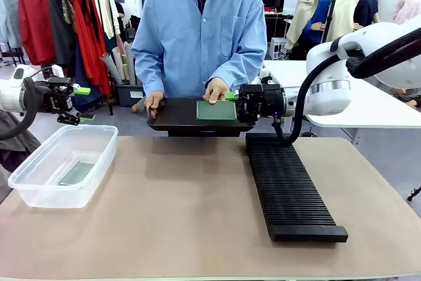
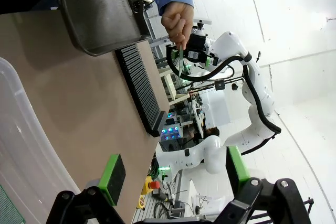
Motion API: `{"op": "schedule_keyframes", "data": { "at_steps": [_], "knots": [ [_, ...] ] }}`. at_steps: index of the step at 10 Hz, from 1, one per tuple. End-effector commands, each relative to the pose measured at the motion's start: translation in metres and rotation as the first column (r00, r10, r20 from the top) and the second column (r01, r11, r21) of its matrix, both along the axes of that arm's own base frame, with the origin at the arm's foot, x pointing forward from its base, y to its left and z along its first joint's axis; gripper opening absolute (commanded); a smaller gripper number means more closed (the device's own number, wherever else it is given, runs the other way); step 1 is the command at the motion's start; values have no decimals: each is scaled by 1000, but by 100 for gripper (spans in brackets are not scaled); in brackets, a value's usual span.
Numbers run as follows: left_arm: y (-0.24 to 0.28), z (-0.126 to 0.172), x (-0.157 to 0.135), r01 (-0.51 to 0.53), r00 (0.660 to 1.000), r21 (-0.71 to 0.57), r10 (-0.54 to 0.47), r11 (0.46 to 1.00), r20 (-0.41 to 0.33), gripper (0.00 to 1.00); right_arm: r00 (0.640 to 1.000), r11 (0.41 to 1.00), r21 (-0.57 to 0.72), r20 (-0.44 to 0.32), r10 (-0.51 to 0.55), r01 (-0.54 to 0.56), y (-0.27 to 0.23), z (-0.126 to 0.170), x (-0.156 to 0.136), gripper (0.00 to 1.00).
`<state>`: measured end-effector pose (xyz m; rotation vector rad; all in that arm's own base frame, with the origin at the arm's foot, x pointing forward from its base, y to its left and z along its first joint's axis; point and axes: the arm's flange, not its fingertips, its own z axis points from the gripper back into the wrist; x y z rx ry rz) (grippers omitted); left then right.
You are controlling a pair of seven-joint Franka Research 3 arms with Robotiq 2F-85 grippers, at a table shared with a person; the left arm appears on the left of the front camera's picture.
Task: Sort PCBs into racks and boxes based on the side picked up.
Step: Pick up the Blank PCB handed by the Human.
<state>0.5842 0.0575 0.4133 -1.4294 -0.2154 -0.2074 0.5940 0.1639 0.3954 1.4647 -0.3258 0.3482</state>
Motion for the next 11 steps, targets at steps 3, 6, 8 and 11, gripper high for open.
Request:
{"op": "schedule_keyframes", "data": {
  "at_steps": [3,6,8,11],
  "knots": [
    [1,2,0,0,1000,-5,0,1000,3,100,999,999,31,-9,-38,38,2,3,8,74],
    [1,2,0,0,1000,-5,0,1000,3,100,999,999,27,-12,-35,35,3,3,8,29],
    [1,2,0,0,1000,-5,0,1000,3,100,999,999,17,-19,-35,35,5,2,8,0],
    [1,2,0,0,1000,-5,0,1000,3,100,999,999,11,-35,-37,38,6,2,8,0]
  ]
}}
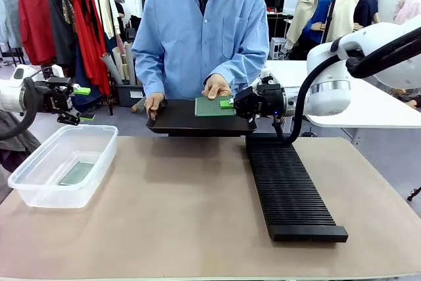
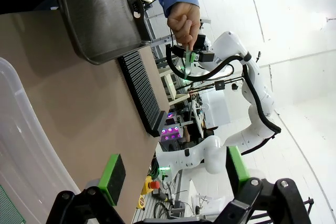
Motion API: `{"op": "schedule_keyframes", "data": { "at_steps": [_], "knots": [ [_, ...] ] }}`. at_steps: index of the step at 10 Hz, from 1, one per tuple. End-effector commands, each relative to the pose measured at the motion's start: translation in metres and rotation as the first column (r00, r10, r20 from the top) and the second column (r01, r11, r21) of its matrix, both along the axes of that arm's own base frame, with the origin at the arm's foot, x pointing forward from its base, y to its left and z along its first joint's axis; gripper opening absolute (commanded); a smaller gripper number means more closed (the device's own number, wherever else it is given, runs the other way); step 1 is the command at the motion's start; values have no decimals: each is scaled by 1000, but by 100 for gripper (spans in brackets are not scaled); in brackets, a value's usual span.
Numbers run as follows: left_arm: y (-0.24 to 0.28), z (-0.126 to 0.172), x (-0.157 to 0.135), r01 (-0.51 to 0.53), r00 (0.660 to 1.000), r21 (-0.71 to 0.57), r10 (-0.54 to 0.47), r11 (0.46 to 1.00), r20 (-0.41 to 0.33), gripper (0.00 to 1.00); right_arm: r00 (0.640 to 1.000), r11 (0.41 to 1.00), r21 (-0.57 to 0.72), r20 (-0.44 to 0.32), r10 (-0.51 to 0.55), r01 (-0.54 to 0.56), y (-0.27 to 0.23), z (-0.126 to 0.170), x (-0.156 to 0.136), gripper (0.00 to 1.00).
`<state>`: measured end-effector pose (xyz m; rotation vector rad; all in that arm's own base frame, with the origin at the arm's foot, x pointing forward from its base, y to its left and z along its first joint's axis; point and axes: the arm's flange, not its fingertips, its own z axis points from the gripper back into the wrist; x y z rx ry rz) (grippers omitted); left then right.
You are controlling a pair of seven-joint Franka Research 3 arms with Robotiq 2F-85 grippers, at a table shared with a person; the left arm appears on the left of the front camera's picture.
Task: Sort PCBs into racks and boxes based on the side picked up.
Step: Pick up the Blank PCB handed by the Human.
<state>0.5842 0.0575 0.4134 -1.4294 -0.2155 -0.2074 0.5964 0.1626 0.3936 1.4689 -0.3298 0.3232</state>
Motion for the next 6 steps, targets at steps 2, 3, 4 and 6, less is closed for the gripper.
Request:
{"op": "schedule_keyframes", "data": {
  "at_steps": [2,3,4,6],
  "knots": [
    [1,2,0,0,1000,-5,0,1000,3,100,1000,1000,-4,-30,-10,10,7,3,6,0],
    [1,2,0,0,1000,-5,0,1000,3,100,999,1000,-7,-28,17,-18,7,3,7,0],
    [1,2,0,0,1000,-5,0,1000,3,100,1000,1000,0,-9,0,0,1,0,0,0],
    [1,2,0,0,1000,-5,0,1000,3,100,1000,1000,0,-9,0,0,1,0,0,0]
  ]
}}
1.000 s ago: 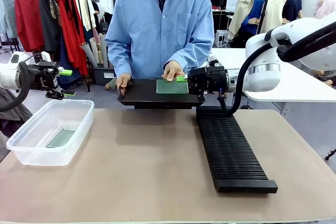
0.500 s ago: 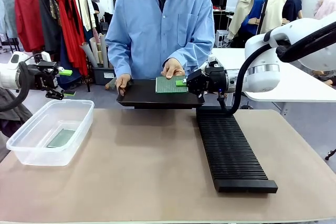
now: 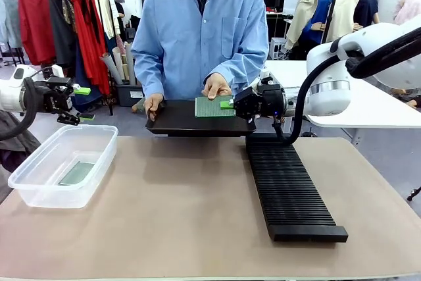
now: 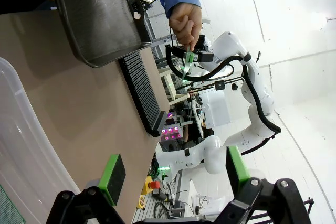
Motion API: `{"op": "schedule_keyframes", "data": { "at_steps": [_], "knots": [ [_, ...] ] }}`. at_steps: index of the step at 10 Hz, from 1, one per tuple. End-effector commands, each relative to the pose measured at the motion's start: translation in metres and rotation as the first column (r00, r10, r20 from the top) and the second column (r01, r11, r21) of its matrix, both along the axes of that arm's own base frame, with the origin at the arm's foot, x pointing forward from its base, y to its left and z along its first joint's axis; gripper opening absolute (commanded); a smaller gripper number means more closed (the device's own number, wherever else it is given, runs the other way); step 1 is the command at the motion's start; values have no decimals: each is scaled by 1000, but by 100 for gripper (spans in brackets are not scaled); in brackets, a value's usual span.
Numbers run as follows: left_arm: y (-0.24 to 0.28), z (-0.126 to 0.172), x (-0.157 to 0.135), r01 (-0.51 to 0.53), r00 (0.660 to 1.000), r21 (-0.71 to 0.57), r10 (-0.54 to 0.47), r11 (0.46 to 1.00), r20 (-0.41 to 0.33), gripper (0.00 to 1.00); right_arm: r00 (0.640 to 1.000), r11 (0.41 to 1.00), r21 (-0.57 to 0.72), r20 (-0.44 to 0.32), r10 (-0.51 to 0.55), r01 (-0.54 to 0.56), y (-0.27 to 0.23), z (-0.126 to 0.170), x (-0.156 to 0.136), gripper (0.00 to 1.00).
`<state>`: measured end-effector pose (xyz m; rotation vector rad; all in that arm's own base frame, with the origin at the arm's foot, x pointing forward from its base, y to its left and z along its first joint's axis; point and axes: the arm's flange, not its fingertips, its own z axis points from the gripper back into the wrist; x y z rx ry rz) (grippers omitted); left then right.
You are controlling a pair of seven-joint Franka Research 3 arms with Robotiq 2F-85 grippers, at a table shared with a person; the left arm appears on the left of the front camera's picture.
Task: Sort PCBs into racks and boxes based on the side picked up.
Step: Pick up the Blank PCB handed by the Human, then if the short side of the Blank PCB is picked up, insert it into the PCB Rack ; if the long side is picked up, place it in the Organizing box.
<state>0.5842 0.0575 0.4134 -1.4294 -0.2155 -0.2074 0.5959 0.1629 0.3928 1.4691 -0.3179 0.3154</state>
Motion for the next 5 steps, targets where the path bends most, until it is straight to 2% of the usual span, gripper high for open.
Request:
{"op": "schedule_keyframes", "data": {
  "at_steps": [1,5],
  "knots": [
    [1,2,0,0,1000,-5,0,1000,3,100,1000,1000,2,3,-1,1,0,1,0,0],
    [1,2,0,0,1000,-5,0,1000,3,100,1000,1000,2,3,-1,1,0,1,0,0]
  ]
}}
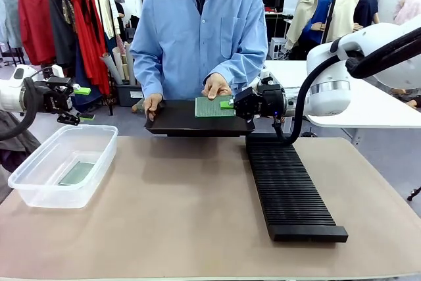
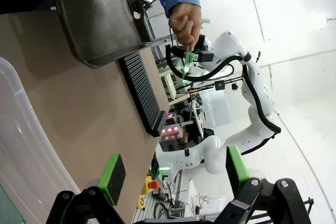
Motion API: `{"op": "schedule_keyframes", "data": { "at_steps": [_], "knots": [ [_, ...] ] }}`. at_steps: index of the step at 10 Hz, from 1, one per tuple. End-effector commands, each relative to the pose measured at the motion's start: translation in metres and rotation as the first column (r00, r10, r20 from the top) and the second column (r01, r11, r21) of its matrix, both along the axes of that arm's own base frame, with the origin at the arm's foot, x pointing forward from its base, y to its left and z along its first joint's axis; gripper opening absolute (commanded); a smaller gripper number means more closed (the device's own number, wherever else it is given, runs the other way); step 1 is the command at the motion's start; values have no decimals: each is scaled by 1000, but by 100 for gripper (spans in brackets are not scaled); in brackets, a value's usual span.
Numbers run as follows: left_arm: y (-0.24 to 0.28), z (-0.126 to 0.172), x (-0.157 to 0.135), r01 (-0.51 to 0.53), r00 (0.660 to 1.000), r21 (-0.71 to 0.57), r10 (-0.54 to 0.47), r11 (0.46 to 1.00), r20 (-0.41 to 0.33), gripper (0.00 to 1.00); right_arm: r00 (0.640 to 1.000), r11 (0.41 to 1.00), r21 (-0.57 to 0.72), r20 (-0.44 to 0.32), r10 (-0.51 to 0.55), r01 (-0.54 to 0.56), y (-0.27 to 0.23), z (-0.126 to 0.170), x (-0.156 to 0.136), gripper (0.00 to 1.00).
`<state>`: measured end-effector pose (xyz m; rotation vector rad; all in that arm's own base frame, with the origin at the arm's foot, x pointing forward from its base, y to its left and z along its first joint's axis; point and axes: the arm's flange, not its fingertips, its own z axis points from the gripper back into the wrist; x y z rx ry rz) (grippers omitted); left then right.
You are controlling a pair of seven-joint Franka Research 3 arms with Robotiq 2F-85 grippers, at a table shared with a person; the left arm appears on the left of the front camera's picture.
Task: Sort PCBs into racks and boxes based on the side picked up.
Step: If the short side of the Blank PCB is picked up, insert it into the PCB Rack ; if the long side is picked up, place it in the Organizing box.
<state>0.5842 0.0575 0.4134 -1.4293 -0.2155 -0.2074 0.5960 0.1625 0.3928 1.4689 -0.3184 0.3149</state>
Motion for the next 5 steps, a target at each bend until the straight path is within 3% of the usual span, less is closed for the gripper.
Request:
{"op": "schedule_keyframes", "data": {
  "at_steps": [1,5],
  "knots": [
    [1,2,0,0,1000,-5,0,1000,3,100,1000,1000,2,3,-1,1,1,1,0,0],
    [1,2,0,0,1000,-5,0,1000,3,100,1000,1000,2,3,-1,1,1,1,0,0]
  ]
}}
